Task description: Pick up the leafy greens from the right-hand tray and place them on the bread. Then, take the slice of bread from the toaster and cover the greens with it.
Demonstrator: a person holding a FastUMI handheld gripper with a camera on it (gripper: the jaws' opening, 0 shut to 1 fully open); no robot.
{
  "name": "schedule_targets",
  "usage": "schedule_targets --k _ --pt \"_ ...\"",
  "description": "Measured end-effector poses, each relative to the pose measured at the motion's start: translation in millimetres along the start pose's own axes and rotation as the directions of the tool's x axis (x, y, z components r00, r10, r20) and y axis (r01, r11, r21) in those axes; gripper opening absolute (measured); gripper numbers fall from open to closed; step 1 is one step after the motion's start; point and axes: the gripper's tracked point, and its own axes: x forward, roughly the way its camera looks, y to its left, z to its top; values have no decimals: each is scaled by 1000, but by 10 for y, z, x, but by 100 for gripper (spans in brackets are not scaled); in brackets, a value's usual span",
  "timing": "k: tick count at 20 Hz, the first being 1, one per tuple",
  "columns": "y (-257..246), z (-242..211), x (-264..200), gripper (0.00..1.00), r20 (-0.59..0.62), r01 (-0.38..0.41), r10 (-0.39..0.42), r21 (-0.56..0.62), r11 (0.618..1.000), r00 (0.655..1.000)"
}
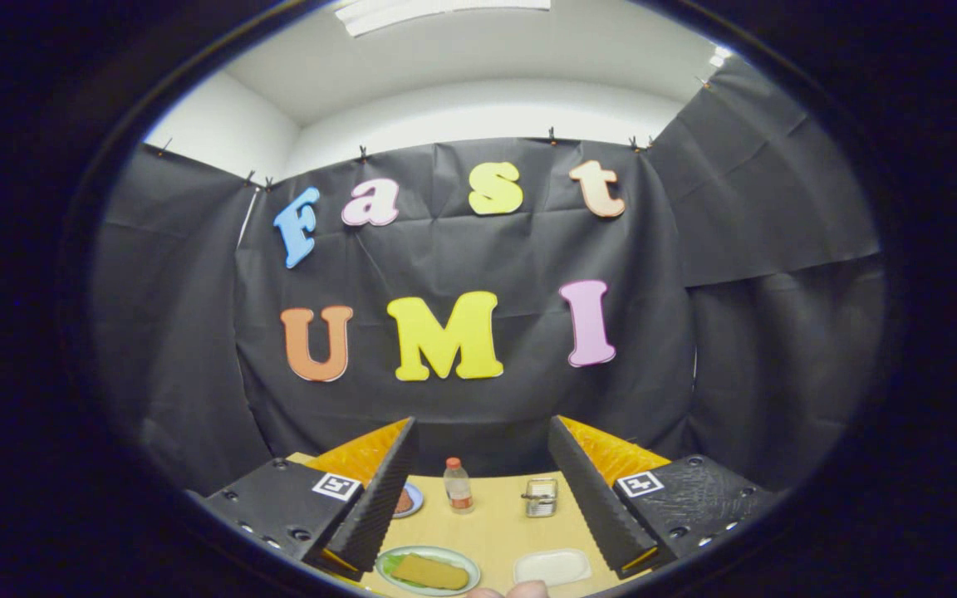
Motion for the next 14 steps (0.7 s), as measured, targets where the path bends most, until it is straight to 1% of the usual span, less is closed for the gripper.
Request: schedule_targets --k 5,7,10,12,14 --pt "-159 183 -235 96 61 44 -41 -43 998 997" --pt "-132 197 -301 96 67 41 -38 -40 998 997" --pt "-197 256 -301 96 87 52 -47 -50 997 995" --pt "-195 243 -285 96 81 56 -53 -27 998 995" --pt "-214 221 -272 96 76 54 -52 -29 998 996"
